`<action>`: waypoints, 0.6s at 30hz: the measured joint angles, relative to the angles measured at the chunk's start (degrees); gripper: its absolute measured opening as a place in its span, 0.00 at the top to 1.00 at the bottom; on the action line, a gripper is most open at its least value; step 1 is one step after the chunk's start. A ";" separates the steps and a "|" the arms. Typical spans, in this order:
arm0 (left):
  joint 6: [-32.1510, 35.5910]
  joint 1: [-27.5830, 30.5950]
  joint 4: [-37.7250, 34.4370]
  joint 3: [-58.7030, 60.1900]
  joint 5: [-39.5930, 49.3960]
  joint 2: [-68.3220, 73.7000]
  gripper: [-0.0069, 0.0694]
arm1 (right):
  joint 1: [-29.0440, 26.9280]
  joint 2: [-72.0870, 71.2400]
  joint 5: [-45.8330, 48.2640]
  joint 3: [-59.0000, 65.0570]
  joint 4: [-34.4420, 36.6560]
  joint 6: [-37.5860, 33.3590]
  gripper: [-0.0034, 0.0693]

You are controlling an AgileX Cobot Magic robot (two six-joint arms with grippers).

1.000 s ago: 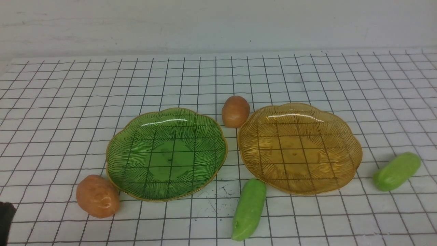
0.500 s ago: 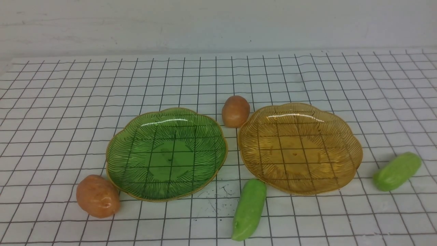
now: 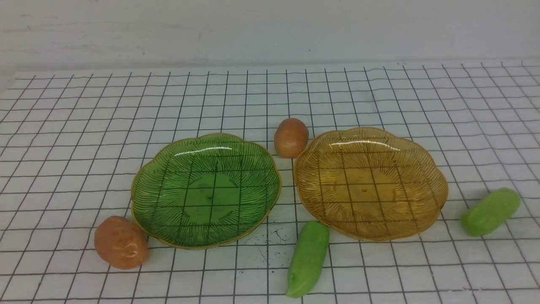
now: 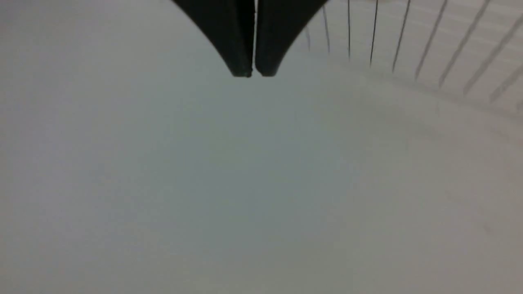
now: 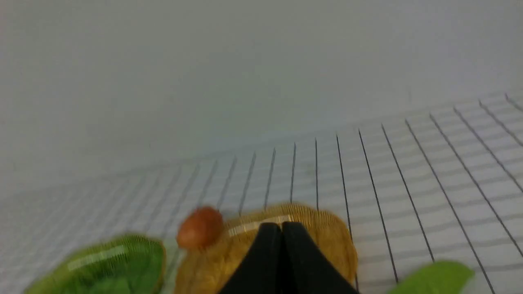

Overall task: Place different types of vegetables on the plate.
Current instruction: 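Pick up the potato beside the plates and place it on a plate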

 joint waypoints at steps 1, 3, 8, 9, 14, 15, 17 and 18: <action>0.00 0.00 0.06 -0.56 0.00 0.00 0.92 | 0.00 1.48 1.38 -0.95 -0.30 -0.23 0.97; 0.74 0.00 1.77 -6.72 16.80 11.89 0.92 | 0.00 10.51 8.99 -5.96 -1.44 -3.45 0.97; 1.66 0.00 8.37 -14.68 32.23 34.28 0.92 | 0.00 20.62 16.62 -8.98 0.16 -10.63 0.97; 1.66 0.21 9.84 -15.62 32.43 38.06 0.92 | 0.00 21.67 17.48 -8.98 0.90 -11.68 0.97; 0.48 6.56 10.89 -19.97 32.42 51.53 0.91 | 0.00 23.68 20.30 -8.98 4.64 -18.08 0.97; 0.48 6.94 10.60 -20.19 32.42 51.82 0.91 | 0.00 23.68 20.30 -8.98 4.64 -18.25 0.97; 0.48 10.42 8.91 -20.92 32.32 53.77 0.90 | 0.00 23.62 20.51 -9.10 5.87 -19.75 0.97; 0.48 11.70 8.52 -20.99 32.12 54.06 0.90 | 0.00 23.62 20.51 -9.14 5.96 -20.00 0.97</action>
